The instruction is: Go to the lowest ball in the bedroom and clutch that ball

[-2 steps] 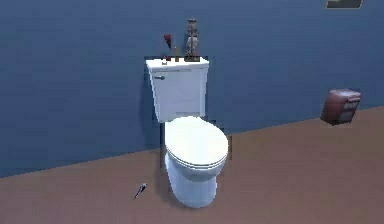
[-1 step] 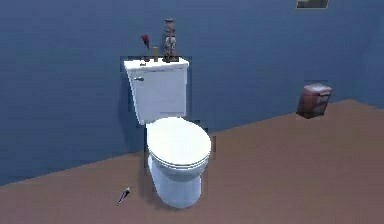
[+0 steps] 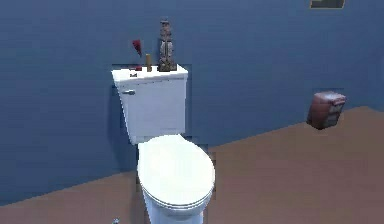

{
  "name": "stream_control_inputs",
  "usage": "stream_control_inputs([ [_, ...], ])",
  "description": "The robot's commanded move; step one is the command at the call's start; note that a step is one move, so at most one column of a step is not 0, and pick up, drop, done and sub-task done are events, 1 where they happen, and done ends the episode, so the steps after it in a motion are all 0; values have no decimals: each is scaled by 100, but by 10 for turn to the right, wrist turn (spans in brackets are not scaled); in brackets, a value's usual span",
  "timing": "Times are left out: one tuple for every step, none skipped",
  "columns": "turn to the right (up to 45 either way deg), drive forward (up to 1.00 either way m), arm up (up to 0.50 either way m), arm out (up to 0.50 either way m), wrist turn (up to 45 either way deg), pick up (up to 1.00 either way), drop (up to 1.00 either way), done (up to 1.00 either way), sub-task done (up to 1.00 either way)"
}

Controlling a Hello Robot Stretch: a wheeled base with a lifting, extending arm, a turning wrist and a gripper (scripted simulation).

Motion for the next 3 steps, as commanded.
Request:
stream_control_inputs([
  [-450,0,0,0,0,0,0,0,0],
  [-450,0,0,0,0,0,0,0,0],
  [-120,0,0,0,0,0,0,0,0],
])
